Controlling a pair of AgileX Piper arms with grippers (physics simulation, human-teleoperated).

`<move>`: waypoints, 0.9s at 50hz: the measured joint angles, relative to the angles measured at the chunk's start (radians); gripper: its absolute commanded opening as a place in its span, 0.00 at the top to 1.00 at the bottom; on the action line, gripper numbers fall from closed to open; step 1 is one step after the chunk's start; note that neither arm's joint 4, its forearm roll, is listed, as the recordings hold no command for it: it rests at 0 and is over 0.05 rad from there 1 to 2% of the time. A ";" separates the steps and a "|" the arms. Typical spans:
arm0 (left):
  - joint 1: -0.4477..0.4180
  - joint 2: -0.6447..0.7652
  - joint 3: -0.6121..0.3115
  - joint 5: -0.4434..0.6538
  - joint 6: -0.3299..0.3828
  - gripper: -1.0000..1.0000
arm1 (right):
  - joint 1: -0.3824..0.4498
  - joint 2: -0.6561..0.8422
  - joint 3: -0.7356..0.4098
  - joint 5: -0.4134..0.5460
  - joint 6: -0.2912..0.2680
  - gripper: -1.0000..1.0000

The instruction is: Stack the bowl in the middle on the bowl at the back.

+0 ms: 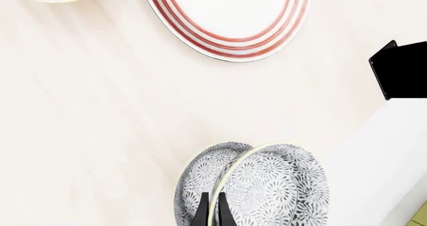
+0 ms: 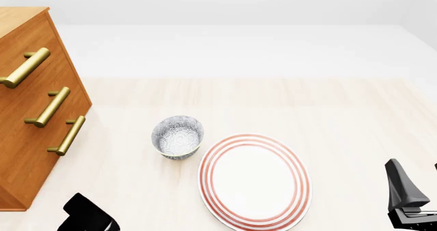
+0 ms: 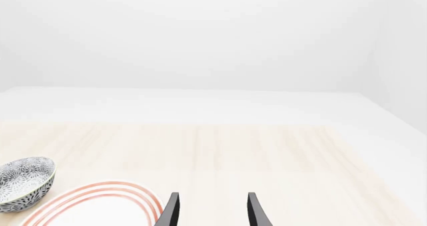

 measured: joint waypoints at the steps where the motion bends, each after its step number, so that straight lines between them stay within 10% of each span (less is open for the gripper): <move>1: -0.002 0.002 0.005 -0.005 -0.002 1.00 | 0.000 0.000 0.000 0.000 0.000 0.00; 18: -0.012 0.017 0.065 -0.044 -0.016 1.00 | 0.000 0.000 0.000 0.000 0.000 0.00; 19: -0.012 0.017 0.066 -0.044 -0.015 0.00 | 0.000 0.000 0.000 0.001 0.000 0.00; 45: 0.001 0.003 0.072 -0.033 0.011 0.00 | 0.000 0.000 0.000 0.001 0.000 0.00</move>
